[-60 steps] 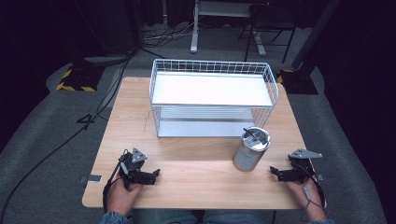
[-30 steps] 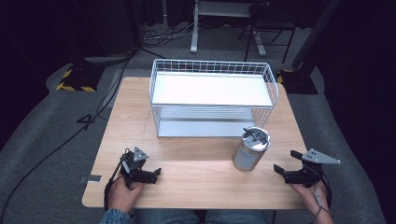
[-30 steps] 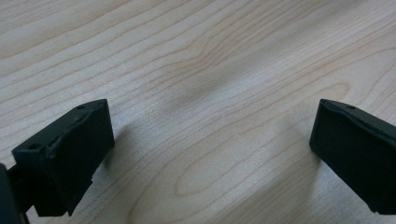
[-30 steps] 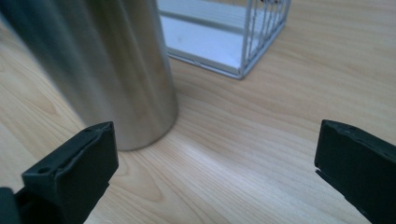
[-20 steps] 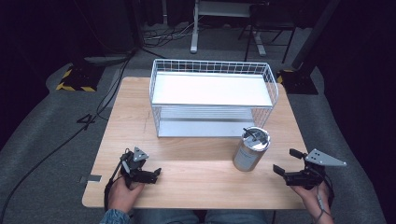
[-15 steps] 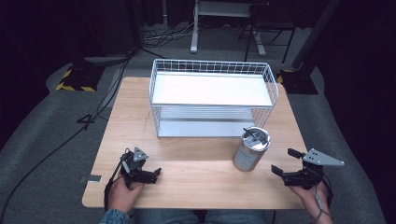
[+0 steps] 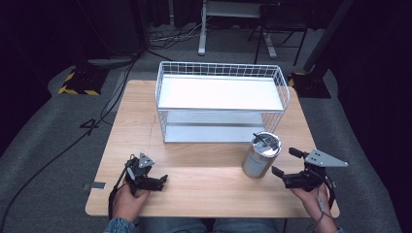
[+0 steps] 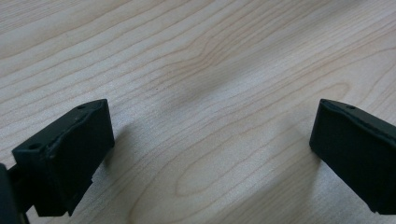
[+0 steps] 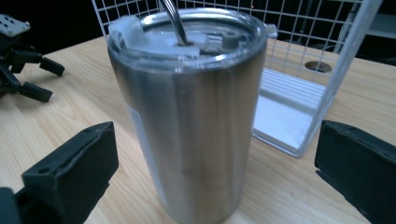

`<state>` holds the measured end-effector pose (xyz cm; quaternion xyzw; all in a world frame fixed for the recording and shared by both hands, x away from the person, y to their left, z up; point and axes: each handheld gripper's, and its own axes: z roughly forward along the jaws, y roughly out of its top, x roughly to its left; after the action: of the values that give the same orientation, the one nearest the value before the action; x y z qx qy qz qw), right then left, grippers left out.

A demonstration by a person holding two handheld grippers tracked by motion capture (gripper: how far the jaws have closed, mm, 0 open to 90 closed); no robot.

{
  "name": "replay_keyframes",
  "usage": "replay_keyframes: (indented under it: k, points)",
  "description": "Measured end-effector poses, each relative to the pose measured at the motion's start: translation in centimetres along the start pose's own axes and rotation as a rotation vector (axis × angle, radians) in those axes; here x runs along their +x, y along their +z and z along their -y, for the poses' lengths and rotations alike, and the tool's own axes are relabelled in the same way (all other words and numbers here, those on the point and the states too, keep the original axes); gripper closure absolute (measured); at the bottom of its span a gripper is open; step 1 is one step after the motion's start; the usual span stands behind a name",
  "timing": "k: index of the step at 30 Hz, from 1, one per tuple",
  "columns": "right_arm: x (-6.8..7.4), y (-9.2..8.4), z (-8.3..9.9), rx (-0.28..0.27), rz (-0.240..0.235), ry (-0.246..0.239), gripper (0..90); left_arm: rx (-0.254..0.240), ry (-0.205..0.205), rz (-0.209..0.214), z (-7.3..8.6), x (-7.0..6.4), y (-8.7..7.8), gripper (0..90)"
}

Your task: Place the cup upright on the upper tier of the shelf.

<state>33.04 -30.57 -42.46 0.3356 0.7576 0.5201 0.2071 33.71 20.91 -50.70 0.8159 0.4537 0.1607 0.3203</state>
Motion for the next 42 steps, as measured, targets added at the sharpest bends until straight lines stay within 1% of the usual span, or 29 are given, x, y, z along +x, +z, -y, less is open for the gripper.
replay_keyframes:
  k: [2,5,6,9,12,13,14,15,16,18,22,25,28,32,36,38,42]
  points:
    - [0.3,0.7,-0.3,-0.003,0.000,-0.005,0.0,0.000,0.000,0.000,0.0,0.0,0.0,0.2]
    - [0.3,1.2,-0.4,-0.007,-0.001,-0.005,0.0,0.000,0.000,0.000,0.0,0.0,0.0,0.2]
    - [0.4,1.8,-0.4,-0.004,-0.009,-0.002,0.0,0.000,0.000,0.000,0.0,0.0,0.0,0.2]
    - [0.5,2.2,-0.4,0.003,-0.011,-0.003,0.0,0.000,0.000,0.000,0.0,0.0,0.0,0.2]
    - [0.6,2.9,-0.4,-0.007,-0.015,0.001,0.0,0.000,0.000,0.000,0.0,0.0,0.0,0.2]
    - [0.6,3.1,-0.4,-0.008,-0.016,0.000,0.0,0.000,-0.001,0.000,0.0,0.0,0.0,0.2]
    - [0.7,3.6,-0.5,-0.012,-0.016,-0.012,0.0,0.000,0.000,0.000,0.0,0.0,0.0,0.2]
    - [0.7,3.6,-0.5,-0.012,-0.016,-0.012,0.0,0.000,0.000,0.000,0.0,0.0,0.0,0.2]
    - [0.8,4.2,-0.5,-0.007,-0.020,-0.007,0.0,0.000,0.000,0.000,0.0,0.0,0.0,0.2]
    - [0.8,4.5,-0.5,-0.007,-0.022,-0.006,0.0,0.000,0.000,0.000,0.0,0.0,0.0,0.2]
    - [0.8,5.4,-0.3,-0.021,-0.032,-0.002,0.0,0.000,0.000,0.000,0.0,0.0,0.0,0.2]
    - [0.8,5.9,-0.2,-0.024,-0.032,-0.001,0.0,0.000,0.000,0.000,0.0,0.0,0.0,0.2]
    - [0.8,6.2,-0.1,-0.044,-0.032,0.000,0.0,0.000,0.000,0.000,0.0,0.0,0.0,0.2]
    - [0.6,6.6,0.2,-0.052,-0.034,0.005,0.0,0.000,0.000,0.000,0.0,0.0,0.0,0.2]
    - [0.5,6.8,0.6,-0.052,-0.041,0.004,0.4,0.000,0.000,0.000,0.0,0.0,0.0,0.2]
    - [0.4,6.9,0.8,-0.053,-0.050,0.011,0.5,0.000,0.000,0.000,0.0,0.0,0.0,0.2]
    - [0.5,6.9,0.8,-0.055,-0.043,0.017,1.3,0.000,0.000,0.000,0.0,0.0,0.0,0.2]
